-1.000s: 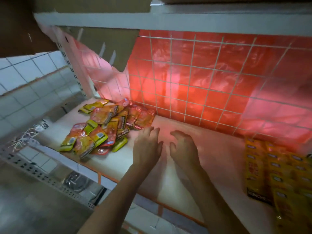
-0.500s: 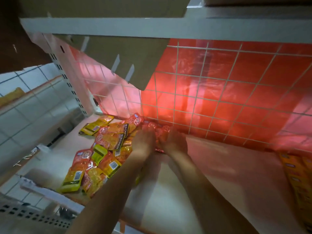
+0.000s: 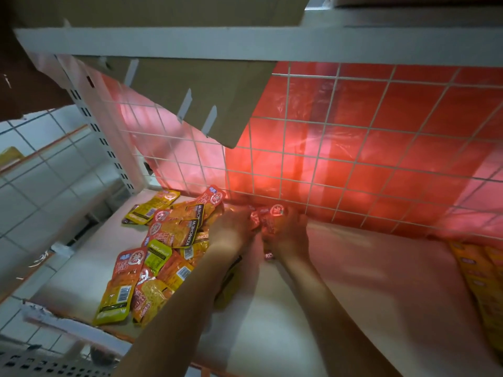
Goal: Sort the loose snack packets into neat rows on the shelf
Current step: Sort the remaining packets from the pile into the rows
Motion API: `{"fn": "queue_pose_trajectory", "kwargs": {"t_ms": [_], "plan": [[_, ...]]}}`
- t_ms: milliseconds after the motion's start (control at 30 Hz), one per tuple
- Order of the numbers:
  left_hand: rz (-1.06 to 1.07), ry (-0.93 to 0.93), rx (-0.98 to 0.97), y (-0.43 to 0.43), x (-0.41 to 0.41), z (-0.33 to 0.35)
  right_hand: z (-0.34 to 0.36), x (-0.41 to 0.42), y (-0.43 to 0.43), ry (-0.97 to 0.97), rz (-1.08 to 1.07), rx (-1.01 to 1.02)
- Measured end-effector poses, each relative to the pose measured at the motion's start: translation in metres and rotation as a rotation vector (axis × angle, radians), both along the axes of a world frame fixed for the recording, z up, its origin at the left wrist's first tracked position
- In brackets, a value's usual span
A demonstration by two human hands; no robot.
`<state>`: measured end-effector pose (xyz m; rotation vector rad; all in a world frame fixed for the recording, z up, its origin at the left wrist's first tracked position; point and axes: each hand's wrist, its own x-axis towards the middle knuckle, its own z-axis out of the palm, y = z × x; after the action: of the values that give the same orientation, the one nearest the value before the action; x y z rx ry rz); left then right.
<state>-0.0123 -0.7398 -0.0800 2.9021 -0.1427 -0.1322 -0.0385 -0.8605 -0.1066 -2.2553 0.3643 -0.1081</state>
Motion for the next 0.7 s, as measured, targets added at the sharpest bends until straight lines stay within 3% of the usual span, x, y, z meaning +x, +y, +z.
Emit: {"fn": "queue_pose_trajectory", "kwargs": {"t_ms": [300,367,533,600,700], "plan": [[-0.035,-0.296,-0.116,-0.036,-0.032,-0.008,0.002,-0.033,-0.056,-0.078,-0.224,0.385],[-0.004,-0.235,-0.377,-0.051,-0.039,-0.003,0.004,-0.041,-0.075,-0.113,-0.251,0.401],[0.068,0.124,-1.028,-0.098,-0.065,0.006,0.011,-0.079,-0.125,-0.198,-0.309,0.446],[0.059,0.240,-1.179,-0.121,-0.080,0.009,0.019,-0.099,-0.145,-0.224,-0.338,0.464],[0.029,0.331,-1.255,-0.161,-0.106,0.016,0.029,-0.133,-0.182,-0.260,-0.369,0.432]]}}
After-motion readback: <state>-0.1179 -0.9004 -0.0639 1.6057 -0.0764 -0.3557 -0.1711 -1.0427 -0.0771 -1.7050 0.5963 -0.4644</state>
